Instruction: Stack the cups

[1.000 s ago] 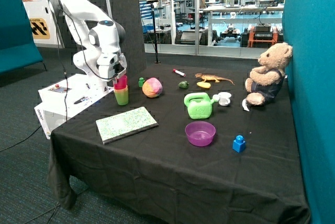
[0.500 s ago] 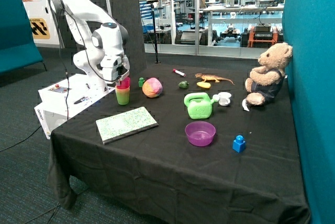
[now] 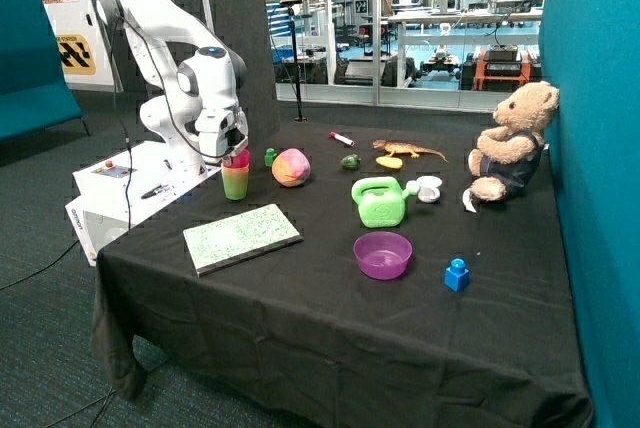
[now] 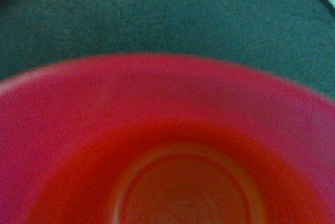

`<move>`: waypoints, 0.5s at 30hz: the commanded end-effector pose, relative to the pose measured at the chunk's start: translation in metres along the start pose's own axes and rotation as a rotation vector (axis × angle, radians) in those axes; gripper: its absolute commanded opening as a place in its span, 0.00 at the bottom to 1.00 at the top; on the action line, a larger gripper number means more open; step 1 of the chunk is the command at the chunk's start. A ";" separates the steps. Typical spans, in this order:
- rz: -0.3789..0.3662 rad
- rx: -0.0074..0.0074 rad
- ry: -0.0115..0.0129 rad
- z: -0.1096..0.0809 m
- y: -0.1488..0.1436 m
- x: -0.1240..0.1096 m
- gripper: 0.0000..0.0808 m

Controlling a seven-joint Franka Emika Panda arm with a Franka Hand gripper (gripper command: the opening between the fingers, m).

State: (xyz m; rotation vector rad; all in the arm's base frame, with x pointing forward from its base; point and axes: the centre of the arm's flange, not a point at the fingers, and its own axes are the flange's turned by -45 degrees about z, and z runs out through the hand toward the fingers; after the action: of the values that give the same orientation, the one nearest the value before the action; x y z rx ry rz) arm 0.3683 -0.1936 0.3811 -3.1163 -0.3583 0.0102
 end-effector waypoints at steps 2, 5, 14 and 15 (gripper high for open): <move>-0.024 -0.0055 0.0058 0.007 -0.007 -0.008 0.74; -0.020 -0.0055 0.0059 0.008 -0.006 -0.008 0.75; -0.019 -0.0055 0.0059 0.010 -0.002 -0.011 0.76; -0.019 -0.0055 0.0059 0.010 -0.002 -0.011 0.76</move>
State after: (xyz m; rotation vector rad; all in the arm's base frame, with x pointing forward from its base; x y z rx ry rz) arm 0.3611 -0.1916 0.3742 -3.1133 -0.3860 0.0015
